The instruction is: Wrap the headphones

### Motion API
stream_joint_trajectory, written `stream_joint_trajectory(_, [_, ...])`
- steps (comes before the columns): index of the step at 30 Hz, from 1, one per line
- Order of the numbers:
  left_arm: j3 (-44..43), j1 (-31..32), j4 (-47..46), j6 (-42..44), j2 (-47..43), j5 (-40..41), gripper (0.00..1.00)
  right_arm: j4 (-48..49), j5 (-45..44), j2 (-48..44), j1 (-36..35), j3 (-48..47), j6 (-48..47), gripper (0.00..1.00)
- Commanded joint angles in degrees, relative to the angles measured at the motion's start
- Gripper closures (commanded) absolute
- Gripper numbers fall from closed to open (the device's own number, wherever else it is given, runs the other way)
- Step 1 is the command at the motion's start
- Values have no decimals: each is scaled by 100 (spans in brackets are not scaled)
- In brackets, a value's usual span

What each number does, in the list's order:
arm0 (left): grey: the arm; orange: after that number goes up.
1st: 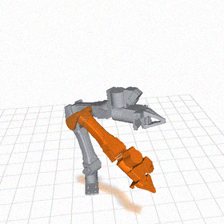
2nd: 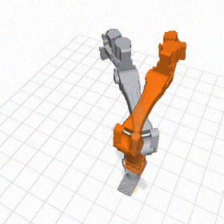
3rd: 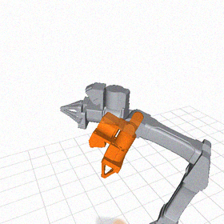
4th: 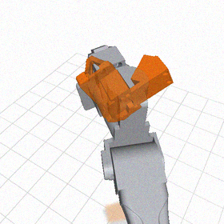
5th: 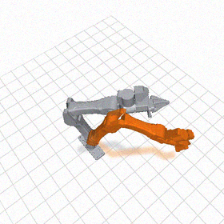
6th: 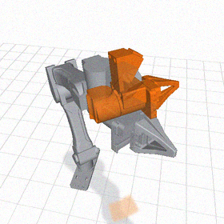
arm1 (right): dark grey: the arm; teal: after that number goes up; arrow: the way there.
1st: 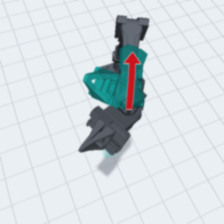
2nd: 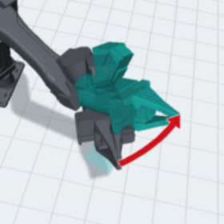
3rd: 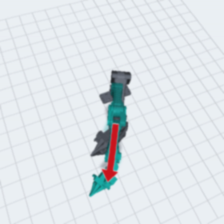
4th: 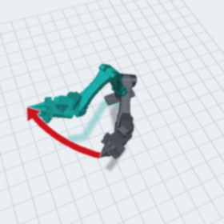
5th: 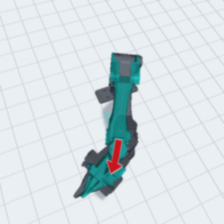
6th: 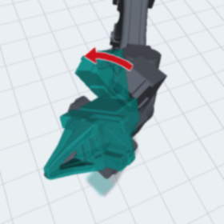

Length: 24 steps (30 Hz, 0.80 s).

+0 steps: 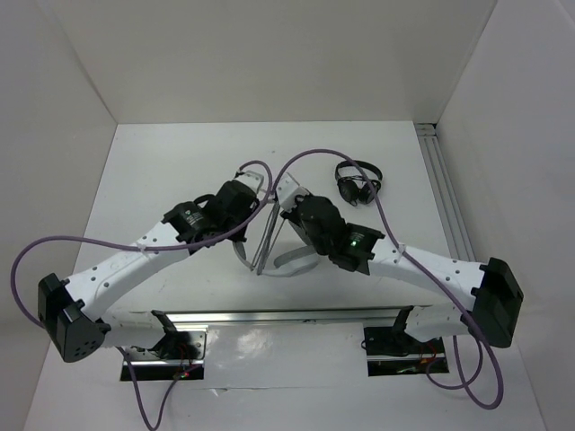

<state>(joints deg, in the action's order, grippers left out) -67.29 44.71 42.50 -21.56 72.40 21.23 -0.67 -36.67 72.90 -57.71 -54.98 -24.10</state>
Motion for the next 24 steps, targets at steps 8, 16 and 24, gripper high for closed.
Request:
stream_joint_trajectory(8, [-829,231,1313,407,-472,232,100,119,2916,-31,1481,-531,915,83])
stream_joint_trajectory(16, [-1690,574,1752,592,-525,213,100,541,4929,540,2079,-618,1425,86])
stream_joint_trajectory(24, [-2456,627,2008,346,-420,540,100,1893,6627,593,2133,-57,2460,73])
